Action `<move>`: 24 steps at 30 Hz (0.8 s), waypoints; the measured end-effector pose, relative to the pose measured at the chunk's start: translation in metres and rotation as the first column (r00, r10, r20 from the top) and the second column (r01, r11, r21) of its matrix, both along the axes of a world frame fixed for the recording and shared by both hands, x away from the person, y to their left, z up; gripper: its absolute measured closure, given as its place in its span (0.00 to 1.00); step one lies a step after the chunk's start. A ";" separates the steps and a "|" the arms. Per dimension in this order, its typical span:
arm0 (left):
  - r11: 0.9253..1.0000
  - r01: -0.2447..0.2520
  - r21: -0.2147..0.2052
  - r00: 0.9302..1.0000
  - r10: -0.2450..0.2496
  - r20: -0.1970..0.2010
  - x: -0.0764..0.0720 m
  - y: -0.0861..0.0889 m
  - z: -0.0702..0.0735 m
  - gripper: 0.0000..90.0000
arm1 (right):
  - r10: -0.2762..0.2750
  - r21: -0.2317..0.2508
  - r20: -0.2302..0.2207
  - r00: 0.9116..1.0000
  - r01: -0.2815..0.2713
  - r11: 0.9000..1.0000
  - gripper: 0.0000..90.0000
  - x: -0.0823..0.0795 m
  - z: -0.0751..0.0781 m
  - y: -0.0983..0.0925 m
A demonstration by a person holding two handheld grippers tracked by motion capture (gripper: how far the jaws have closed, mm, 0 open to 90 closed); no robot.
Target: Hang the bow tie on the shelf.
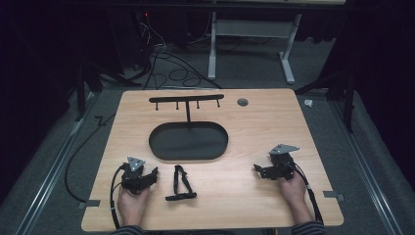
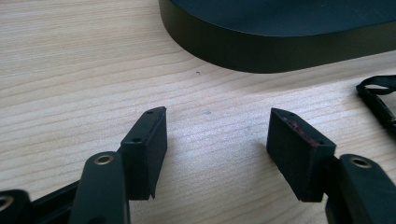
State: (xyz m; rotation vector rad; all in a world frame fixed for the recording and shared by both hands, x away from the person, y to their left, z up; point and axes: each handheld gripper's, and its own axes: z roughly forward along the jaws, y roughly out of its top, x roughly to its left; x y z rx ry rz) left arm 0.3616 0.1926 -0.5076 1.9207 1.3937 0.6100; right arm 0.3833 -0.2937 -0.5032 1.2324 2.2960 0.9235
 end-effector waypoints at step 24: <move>1.000 0.001 -0.003 1.000 -0.001 -0.001 0.000 0.000 0.000 0.43 | -0.001 0.000 -0.004 1.000 0.001 1.000 0.16 0.000 0.000 0.000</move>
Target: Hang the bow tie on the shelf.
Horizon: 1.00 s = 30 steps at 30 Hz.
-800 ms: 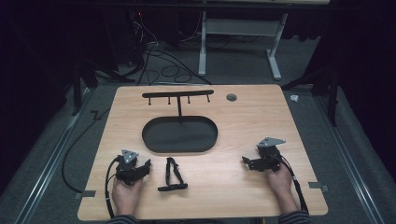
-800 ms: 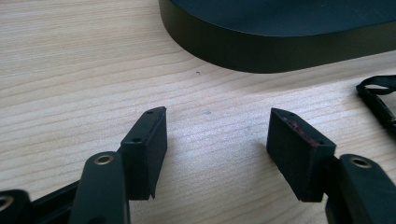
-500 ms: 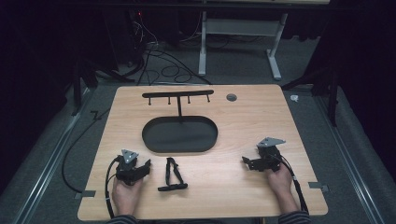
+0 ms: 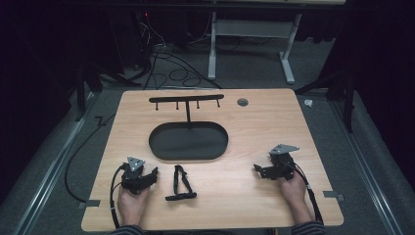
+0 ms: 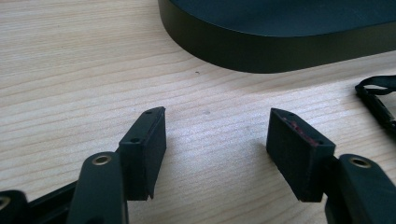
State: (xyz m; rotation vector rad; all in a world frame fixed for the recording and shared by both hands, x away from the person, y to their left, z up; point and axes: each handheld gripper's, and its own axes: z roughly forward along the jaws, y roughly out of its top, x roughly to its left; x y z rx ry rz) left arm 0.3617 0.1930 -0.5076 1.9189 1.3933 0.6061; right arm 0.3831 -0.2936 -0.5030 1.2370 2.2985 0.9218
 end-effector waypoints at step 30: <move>1.000 -0.007 -0.020 1.000 0.007 0.011 -0.005 0.002 0.006 0.46 | 0.000 0.001 -0.002 1.000 0.000 1.000 0.16 0.000 0.000 0.000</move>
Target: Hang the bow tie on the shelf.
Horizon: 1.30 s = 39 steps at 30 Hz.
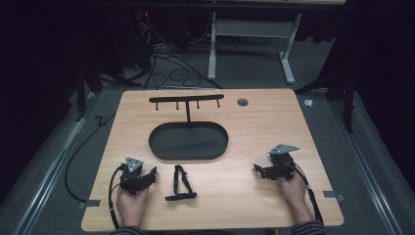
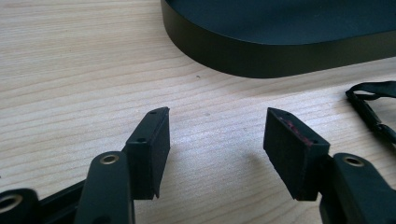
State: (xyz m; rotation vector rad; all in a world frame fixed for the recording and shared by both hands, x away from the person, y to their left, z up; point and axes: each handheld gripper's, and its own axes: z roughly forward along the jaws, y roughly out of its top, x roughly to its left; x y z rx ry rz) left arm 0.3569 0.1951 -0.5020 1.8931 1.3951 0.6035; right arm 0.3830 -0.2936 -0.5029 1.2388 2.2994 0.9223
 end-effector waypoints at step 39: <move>0.980 0.193 -0.048 0.979 -0.196 -0.056 -0.013 -0.046 0.020 0.46 | 0.001 0.000 0.001 1.000 -0.001 1.000 0.16 0.000 0.000 0.000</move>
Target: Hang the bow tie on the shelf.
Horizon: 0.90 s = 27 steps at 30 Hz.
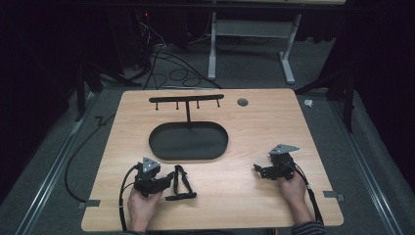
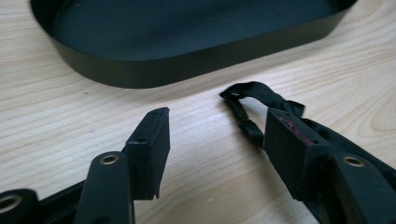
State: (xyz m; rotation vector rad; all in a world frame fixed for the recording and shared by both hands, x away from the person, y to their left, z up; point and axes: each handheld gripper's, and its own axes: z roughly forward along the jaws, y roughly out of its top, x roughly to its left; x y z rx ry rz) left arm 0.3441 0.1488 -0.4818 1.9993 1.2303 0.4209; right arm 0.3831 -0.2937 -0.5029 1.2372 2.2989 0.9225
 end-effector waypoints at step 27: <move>0.993 0.063 0.095 0.998 -0.062 -0.019 -0.002 -0.026 -0.014 0.64 | -0.001 0.000 -0.001 1.000 0.001 1.000 0.16 0.000 0.000 0.000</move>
